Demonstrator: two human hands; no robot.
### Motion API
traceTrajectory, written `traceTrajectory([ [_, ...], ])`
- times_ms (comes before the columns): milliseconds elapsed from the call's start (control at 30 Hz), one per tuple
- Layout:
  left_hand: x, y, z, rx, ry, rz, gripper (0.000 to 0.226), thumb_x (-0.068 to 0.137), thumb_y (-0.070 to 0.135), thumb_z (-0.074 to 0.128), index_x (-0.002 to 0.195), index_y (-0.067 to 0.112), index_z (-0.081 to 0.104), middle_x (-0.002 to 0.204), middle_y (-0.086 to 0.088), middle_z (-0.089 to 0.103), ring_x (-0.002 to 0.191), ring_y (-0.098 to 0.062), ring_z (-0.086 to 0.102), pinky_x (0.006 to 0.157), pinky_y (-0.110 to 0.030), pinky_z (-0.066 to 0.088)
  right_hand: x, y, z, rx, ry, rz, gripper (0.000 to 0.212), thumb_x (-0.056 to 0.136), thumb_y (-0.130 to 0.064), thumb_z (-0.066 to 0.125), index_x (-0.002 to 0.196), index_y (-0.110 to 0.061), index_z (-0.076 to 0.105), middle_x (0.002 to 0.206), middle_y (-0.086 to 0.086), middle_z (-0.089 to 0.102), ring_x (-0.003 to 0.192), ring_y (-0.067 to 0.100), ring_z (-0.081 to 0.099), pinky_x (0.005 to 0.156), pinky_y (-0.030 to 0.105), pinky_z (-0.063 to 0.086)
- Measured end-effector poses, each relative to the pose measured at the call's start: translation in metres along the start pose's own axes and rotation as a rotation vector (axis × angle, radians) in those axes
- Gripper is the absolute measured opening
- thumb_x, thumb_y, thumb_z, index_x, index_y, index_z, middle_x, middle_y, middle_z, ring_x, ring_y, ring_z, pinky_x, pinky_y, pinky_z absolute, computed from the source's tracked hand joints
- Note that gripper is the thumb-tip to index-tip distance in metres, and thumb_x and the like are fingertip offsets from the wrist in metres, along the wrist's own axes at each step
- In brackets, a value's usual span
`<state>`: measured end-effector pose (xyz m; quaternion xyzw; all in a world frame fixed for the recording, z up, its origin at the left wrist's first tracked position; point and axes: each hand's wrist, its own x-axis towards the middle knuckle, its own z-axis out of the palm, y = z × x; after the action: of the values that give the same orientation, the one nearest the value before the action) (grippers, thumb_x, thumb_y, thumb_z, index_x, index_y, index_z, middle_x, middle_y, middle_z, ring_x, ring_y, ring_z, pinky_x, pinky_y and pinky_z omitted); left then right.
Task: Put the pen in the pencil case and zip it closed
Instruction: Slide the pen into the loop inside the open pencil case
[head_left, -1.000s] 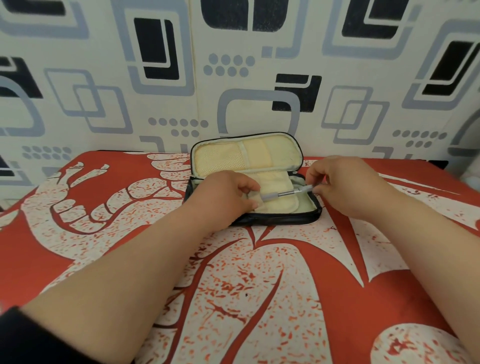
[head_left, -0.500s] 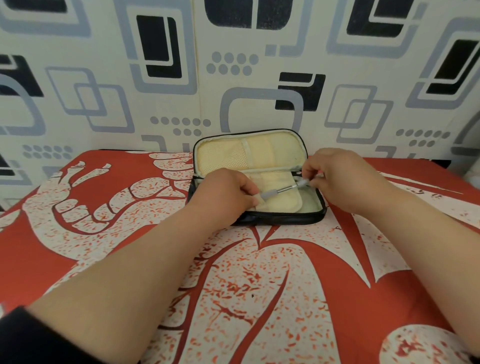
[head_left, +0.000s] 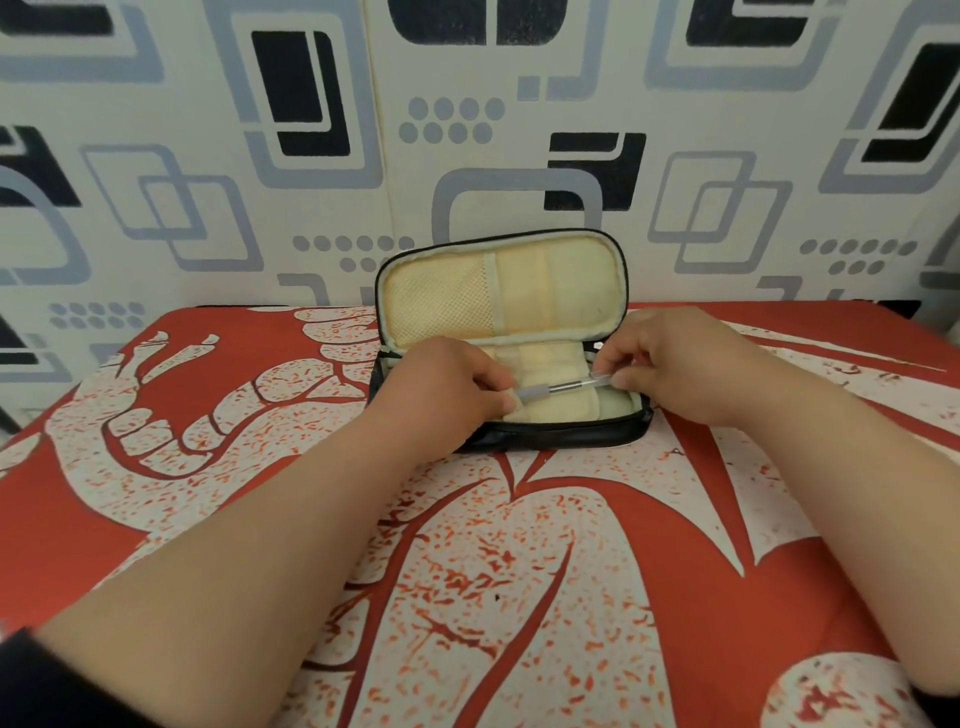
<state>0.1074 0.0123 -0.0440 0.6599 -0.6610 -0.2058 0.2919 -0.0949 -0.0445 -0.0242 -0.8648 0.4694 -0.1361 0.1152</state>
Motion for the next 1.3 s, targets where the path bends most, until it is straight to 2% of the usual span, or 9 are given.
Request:
traceTrajectory([
  [100,0.001,-0.001,0.000,0.007,0.000,0.009,0.018,0.075,0.025,0.071,0.093,0.024,0.072,0.072,0.023,0.052,0.063,0.003,0.050,0.051,-0.001,0.037,-0.002,0.001,0.003,-0.010,0.088,-0.065,0.016,0.080,-0.011,0.063,0.091,-0.022,0.070,0.084,-0.011,0.052,0.077,0.008,0.048,0.069,0.018,0.034],
  [200,0.001,-0.002,0.000,0.006,0.005,0.011,0.020,0.075,0.025,0.071,0.095,0.024,0.071,0.070,0.023,0.052,0.062,0.003,0.049,0.052,0.006,0.033,-0.004,0.003,0.000,0.030,0.019,-0.047,0.015,0.079,-0.015,0.065,0.084,-0.029,0.069,0.080,-0.018,0.054,0.070,-0.001,0.049,0.060,0.010,0.032],
  [467,0.002,-0.004,0.001,0.013,0.014,0.006,0.018,0.076,0.023,0.070,0.095,0.025,0.071,0.079,0.019,0.057,0.068,0.004,0.051,0.053,0.002,0.037,-0.002,0.001,0.000,0.161,-0.110,0.026,0.019,0.080,-0.022,0.065,0.073,-0.040,0.063,0.076,-0.021,0.059,0.073,-0.003,0.053,0.058,0.012,0.033],
  [567,0.002,-0.004,0.002,0.021,0.017,0.004,0.020,0.077,0.026,0.069,0.097,0.027,0.070,0.085,0.015,0.059,0.070,0.005,0.051,0.054,-0.004,0.034,-0.004,0.001,0.000,0.116,-0.076,-0.003,0.020,0.080,-0.022,0.064,0.074,-0.040,0.061,0.075,-0.021,0.057,0.070,-0.004,0.051,0.056,0.011,0.031],
  [700,0.002,-0.003,0.002,0.004,0.016,0.004,0.026,0.076,0.025,0.071,0.101,0.026,0.068,0.080,0.018,0.055,0.070,0.003,0.051,0.054,0.003,0.036,-0.004,0.006,-0.008,0.033,0.018,-0.019,0.016,0.080,-0.020,0.065,0.077,-0.035,0.063,0.085,-0.010,0.059,0.070,-0.001,0.048,0.058,0.013,0.032],
  [867,0.003,-0.004,0.003,0.012,0.014,-0.026,0.038,0.075,0.027,0.071,0.111,0.029,0.063,0.090,0.013,0.056,0.072,0.006,0.047,0.060,-0.006,0.032,-0.006,0.011,-0.011,-0.037,0.062,0.008,0.012,0.080,-0.019,0.064,0.088,-0.026,0.070,0.075,-0.018,0.049,0.069,0.003,0.045,0.058,0.013,0.030],
  [1100,0.003,-0.006,0.003,0.006,0.022,0.000,0.042,0.074,0.026,0.072,0.114,0.029,0.061,0.084,0.017,0.053,0.074,0.006,0.049,0.063,-0.004,0.032,-0.005,0.010,-0.013,-0.073,0.056,0.022,0.012,0.081,-0.018,0.063,0.089,-0.024,0.070,0.077,-0.010,0.055,0.067,0.002,0.046,0.056,0.014,0.030],
  [1200,0.004,-0.007,0.003,-0.002,0.025,0.034,0.043,0.073,0.023,0.073,0.115,0.026,0.061,0.090,0.016,0.056,0.077,0.007,0.049,0.066,-0.002,0.033,-0.005,0.010,-0.015,-0.091,0.056,0.031,0.012,0.081,-0.018,0.063,0.089,-0.024,0.070,0.088,-0.002,0.062,0.075,0.011,0.051,0.058,0.020,0.033],
  [1300,0.004,-0.007,0.004,-0.002,0.022,0.051,0.043,0.074,0.022,0.072,0.114,0.026,0.060,0.088,0.018,0.055,0.077,0.008,0.049,0.066,-0.001,0.033,-0.005,0.010,-0.016,-0.089,0.075,0.026,0.012,0.082,-0.019,0.062,0.090,-0.024,0.070,0.084,-0.006,0.060,0.075,0.011,0.051,0.059,0.020,0.033],
])
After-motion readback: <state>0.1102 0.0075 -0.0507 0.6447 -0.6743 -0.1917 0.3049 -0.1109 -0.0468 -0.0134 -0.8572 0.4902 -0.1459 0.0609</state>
